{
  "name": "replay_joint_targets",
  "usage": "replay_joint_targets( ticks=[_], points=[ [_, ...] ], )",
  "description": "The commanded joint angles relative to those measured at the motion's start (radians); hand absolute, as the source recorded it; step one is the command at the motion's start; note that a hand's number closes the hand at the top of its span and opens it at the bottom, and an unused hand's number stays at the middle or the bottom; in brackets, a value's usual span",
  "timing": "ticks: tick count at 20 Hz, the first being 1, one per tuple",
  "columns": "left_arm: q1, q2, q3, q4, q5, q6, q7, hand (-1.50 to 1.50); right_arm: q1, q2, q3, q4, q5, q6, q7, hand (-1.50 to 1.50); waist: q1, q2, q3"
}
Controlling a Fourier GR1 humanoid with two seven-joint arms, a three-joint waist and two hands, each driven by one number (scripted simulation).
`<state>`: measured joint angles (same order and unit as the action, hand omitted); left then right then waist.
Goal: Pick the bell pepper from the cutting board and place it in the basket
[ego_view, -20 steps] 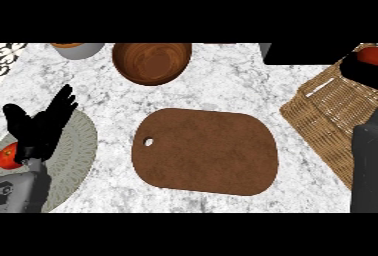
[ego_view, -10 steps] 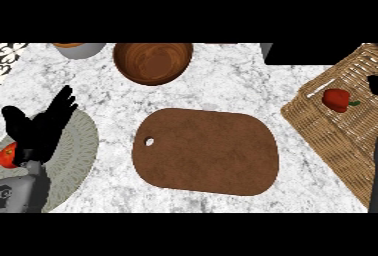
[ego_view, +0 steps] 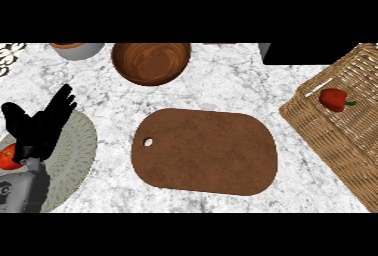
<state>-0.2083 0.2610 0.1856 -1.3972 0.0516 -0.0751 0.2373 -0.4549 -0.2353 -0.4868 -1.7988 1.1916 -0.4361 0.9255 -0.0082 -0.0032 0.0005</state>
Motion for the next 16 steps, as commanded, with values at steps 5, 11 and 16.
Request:
replay_joint_targets(
  ticks=[5, 11, 16],
  points=[
    [0.068, -0.043, -0.026, -0.043, -0.029, 0.031, -0.030, 0.00, 0.217, 0.031, -0.167, -0.409, -0.218, 0.029, 0.040, -1.50, -0.021, -0.007, 0.000],
    [0.031, 0.020, 0.040, -0.006, 0.014, -0.003, -0.013, 0.00, 0.495, 0.050, -0.307, -0.629, -0.590, 0.194, 0.021, -1.50, -0.041, -0.009, 0.001],
    [0.074, 0.003, 0.029, -0.039, 0.000, 0.014, -0.009, 0.00, 0.662, 0.109, -0.392, -0.715, -0.785, 0.254, -0.051, -1.50, -0.059, -0.017, 0.001]
  ],
)
